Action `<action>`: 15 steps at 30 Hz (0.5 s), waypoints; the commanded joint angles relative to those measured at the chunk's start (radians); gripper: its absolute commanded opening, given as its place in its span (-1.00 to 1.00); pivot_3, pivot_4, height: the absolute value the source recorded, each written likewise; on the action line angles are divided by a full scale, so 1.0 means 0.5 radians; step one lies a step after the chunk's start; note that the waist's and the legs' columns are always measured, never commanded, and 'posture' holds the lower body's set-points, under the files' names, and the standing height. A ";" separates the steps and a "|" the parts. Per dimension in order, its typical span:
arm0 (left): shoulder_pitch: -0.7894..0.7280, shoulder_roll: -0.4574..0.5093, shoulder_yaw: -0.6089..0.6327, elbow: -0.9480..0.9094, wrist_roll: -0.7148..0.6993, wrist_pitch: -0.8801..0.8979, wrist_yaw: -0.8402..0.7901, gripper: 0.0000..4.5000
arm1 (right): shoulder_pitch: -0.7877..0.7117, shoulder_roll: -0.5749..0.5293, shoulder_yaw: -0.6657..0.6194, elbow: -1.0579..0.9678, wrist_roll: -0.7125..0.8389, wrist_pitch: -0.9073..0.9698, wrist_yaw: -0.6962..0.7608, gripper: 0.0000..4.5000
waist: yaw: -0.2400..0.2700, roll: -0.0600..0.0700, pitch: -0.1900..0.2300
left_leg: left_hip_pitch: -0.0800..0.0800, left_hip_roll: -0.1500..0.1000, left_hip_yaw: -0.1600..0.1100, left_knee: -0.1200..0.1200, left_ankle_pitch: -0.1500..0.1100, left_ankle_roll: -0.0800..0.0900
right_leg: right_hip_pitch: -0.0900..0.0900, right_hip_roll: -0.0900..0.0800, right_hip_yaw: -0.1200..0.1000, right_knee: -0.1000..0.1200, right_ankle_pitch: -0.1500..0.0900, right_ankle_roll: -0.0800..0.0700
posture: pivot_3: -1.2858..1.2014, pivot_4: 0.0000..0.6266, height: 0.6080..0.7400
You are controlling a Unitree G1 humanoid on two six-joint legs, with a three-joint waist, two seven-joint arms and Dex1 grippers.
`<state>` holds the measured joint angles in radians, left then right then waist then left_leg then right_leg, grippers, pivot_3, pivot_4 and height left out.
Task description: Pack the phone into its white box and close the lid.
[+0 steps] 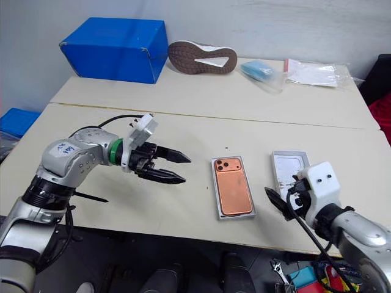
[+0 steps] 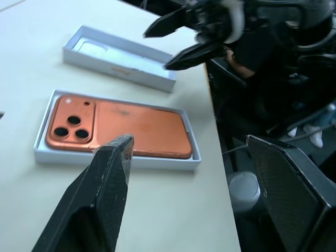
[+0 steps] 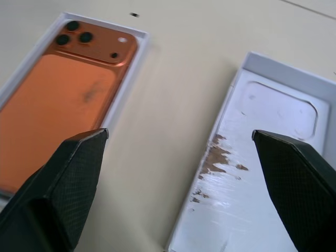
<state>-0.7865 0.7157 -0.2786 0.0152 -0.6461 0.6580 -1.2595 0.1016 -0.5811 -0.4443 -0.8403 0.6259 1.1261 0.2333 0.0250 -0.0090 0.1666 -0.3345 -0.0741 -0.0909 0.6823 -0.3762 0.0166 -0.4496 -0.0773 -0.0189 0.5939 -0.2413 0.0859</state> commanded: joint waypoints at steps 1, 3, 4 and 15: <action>0.017 0.015 0.041 -0.034 0.123 -0.210 -0.143 0.99 | -0.107 0.179 0.045 0.024 -0.095 0.109 -0.278 1.00 | 0.000 0.001 0.000 | 0.000 0.000 0.000 0.000 0.000 0.000 | 0.000 0.000 0.000 0.001 0.000 0.000 | 0.03 -0.52 1.00; 0.022 0.011 0.059 -0.024 0.141 -0.243 -0.197 0.99 | -0.186 0.257 0.093 0.092 -0.147 0.122 -0.351 1.00 | -0.001 0.002 0.001 | -0.001 0.000 0.000 0.000 0.000 0.001 | -0.001 0.000 0.000 0.001 0.000 0.000 | 0.03 -0.52 1.00; 0.026 0.006 0.067 -0.021 0.158 -0.265 -0.208 0.99 | -0.221 0.296 0.109 0.135 -0.173 0.125 -0.386 1.00 | -0.001 0.002 0.001 | -0.001 -0.001 0.000 0.000 0.000 0.001 | -0.001 0.000 0.000 0.001 0.000 0.000 | 0.03 -0.52 1.00; 0.146 0.014 0.126 -0.022 0.333 -0.449 -0.236 1.00 | -0.438 0.399 0.378 0.529 -0.417 -0.067 -0.426 -0.03 | -0.008 0.004 0.002 | -0.001 -0.001 0.001 0.000 0.000 0.004 | -0.003 0.001 0.000 0.011 0.000 0.000 | 0.03 -0.52 1.00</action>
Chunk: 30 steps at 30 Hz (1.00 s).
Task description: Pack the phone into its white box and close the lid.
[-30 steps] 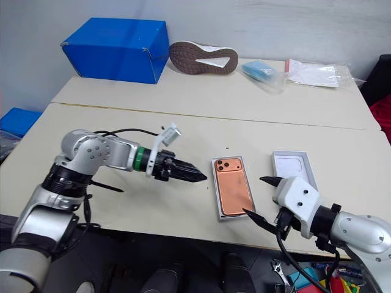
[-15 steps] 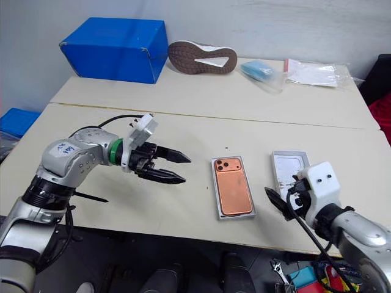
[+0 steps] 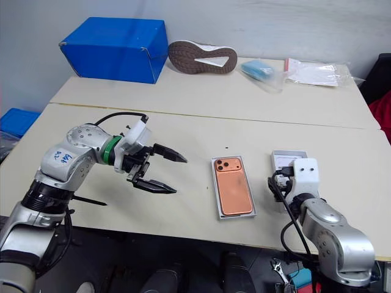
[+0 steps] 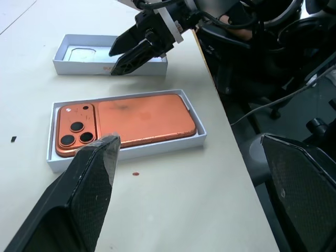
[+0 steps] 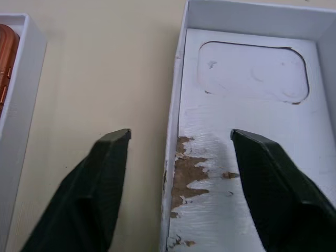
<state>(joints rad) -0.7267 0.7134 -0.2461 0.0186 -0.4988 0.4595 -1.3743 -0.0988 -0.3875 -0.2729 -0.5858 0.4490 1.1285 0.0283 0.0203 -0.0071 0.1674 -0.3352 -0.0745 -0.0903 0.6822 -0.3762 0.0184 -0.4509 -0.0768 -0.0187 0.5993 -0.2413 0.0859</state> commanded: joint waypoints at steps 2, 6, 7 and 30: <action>0.059 0.023 0.072 -0.051 0.058 -0.066 -0.001 1.00 | -0.050 0.015 0.043 0.022 -0.076 -0.066 -0.004 -0.36 | 0.001 0.000 0.000 | 0.000 0.000 0.000 0.000 0.000 0.000 | -0.001 0.000 0.000 0.001 0.000 0.000 | 0.03 -0.52 1.00; 0.103 0.025 0.103 -0.089 0.072 -0.058 0.022 1.00 | -0.060 -0.024 0.036 -0.065 -0.041 0.010 0.057 -0.98 | 0.002 0.001 0.000 | -0.001 0.000 0.000 0.000 0.000 0.001 | -0.002 0.000 0.000 0.000 0.000 0.000 | 0.03 -0.52 1.00; 0.118 0.028 0.110 -0.093 0.081 -0.061 0.034 1.00 | -0.070 -0.038 0.003 -0.114 0.003 0.038 0.095 -0.98 | 0.002 0.001 0.000 | -0.001 0.000 0.000 0.000 0.000 0.001 | -0.002 0.000 0.000 0.000 0.000 0.000 | 0.03 -0.52 1.00; 0.232 0.088 0.142 -0.061 0.260 -0.103 0.044 1.00 | -0.270 0.374 0.438 0.158 3.046 -0.556 -1.093 -0.98 | -0.035 0.007 0.004 | -0.001 0.000 -0.001 -0.001 -0.001 0.003 | -0.002 -0.001 0.000 -0.001 0.000 0.000 | 0.03 -0.52 1.00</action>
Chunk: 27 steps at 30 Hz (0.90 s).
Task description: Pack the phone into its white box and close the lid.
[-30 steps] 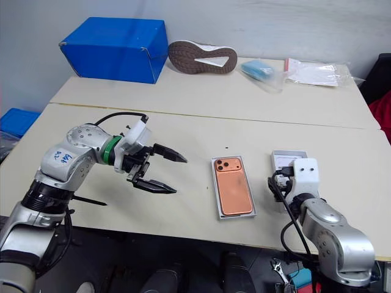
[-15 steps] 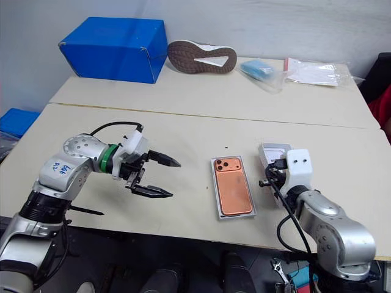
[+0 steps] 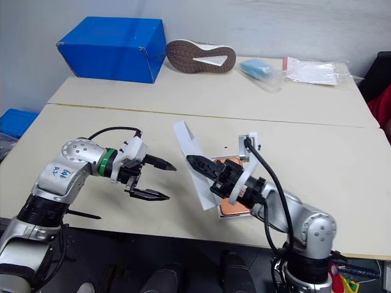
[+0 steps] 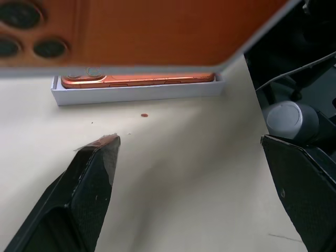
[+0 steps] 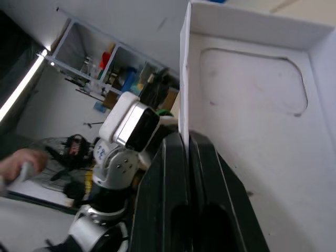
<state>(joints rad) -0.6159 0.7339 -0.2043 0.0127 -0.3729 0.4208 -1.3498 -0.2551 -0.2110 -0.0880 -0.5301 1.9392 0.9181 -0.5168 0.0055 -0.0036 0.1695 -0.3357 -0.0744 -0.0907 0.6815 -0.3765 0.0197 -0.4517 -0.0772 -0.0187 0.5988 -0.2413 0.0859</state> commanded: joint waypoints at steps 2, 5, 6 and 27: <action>0.012 0.058 0.066 -0.054 0.007 -0.018 -0.003 1.00 | 0.069 0.073 0.097 0.101 0.066 -0.228 0.011 -0.98 | -0.012 0.000 0.000 | 0.000 0.000 0.000 0.000 0.000 0.000 | 0.000 0.000 0.001 0.000 0.000 0.000 | 0.03 -0.52 1.00; 0.010 0.061 0.072 -0.058 0.015 0.009 0.032 1.00 | 0.091 0.146 0.087 0.189 0.066 -0.351 0.024 -0.98 | -0.013 0.000 0.000 | 0.000 0.001 0.000 0.000 0.000 0.000 | -0.001 0.001 0.000 0.001 0.000 0.000 | 0.03 -0.52 1.00; 0.010 0.060 0.074 -0.059 0.016 0.020 0.043 1.00 | 0.094 0.143 0.087 0.205 0.066 -0.371 0.031 -0.98 | -0.013 0.000 0.000 | 0.000 0.002 0.000 0.000 0.000 0.000 | -0.001 0.001 0.000 0.001 0.000 0.000 | 0.03 -0.52 1.00; -0.033 -0.274 -0.163 0.020 0.163 0.069 0.279 -0.60 | 0.462 -0.058 0.069 0.219 -0.277 -0.451 0.474 -1.00 | -0.006 0.000 0.000 | 0.001 0.001 0.000 0.000 -0.001 0.002 | 0.002 0.001 0.002 -0.001 0.000 0.000 | 0.03 -0.52 1.00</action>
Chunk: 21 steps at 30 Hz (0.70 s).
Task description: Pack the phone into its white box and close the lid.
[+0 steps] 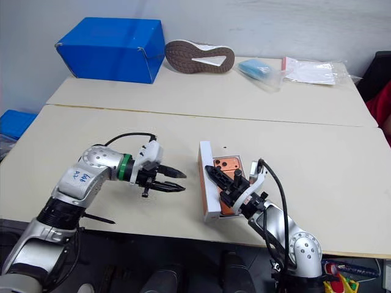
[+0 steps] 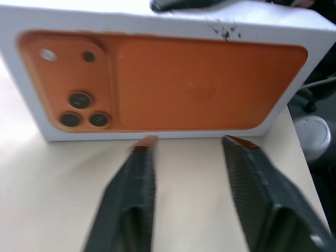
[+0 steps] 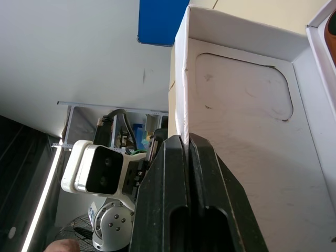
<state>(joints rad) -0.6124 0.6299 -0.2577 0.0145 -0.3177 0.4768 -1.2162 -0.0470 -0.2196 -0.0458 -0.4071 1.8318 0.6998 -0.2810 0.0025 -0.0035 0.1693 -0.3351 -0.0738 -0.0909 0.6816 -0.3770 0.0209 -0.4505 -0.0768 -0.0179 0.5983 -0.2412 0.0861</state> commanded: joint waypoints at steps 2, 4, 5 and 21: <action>-0.100 -0.195 -0.142 0.120 0.137 -0.100 0.065 -0.88 | 0.065 -0.071 -0.026 -0.063 -0.092 -0.010 0.036 -1.00 | 0.032 0.003 -0.002 | 0.000 -0.001 -0.001 0.000 0.000 0.000 | 0.002 -0.001 -0.001 -0.001 0.000 0.000 | 0.03 -0.52 1.00; -0.143 -0.286 -0.154 0.190 0.163 -0.113 0.097 -1.00 | 0.087 -0.088 -0.021 -0.086 -0.105 -0.011 0.050 -0.91 | 0.046 0.002 -0.002 | 0.000 -0.002 0.000 0.002 -0.001 0.002 | 0.004 -0.001 0.000 -0.005 0.001 0.002 | 0.03 -0.52 1.00; -0.154 -0.314 -0.152 0.210 0.166 -0.111 0.103 -1.00 | 0.097 -0.092 -0.018 -0.095 -0.109 -0.014 0.052 -0.81 | 0.043 0.002 -0.002 | 0.000 -0.002 0.000 0.002 -0.001 0.003 | 0.005 0.000 0.000 -0.008 0.002 0.004 | 0.03 -0.52 1.00; -0.197 -0.524 -0.192 0.335 0.243 -0.225 0.108 -1.00 | 0.408 -0.453 -0.273 -0.432 0.092 -0.088 0.039 0.62 | 0.048 0.003 -0.002 | -0.002 -0.001 0.001 0.002 -0.002 0.006 | 0.005 -0.001 0.000 -0.012 0.004 0.007 | 0.03 -0.52 1.00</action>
<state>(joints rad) -0.6940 0.3704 -0.3604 0.2003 -0.1964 0.3847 -1.1542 0.1455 -0.4314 -0.1421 -0.5721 1.8263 0.6719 -0.2654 0.0267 -0.0022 0.1684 -0.3360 -0.0744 -0.0906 0.6827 -0.3782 0.0238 -0.4478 -0.0771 -0.0180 0.5923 -0.2393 0.0894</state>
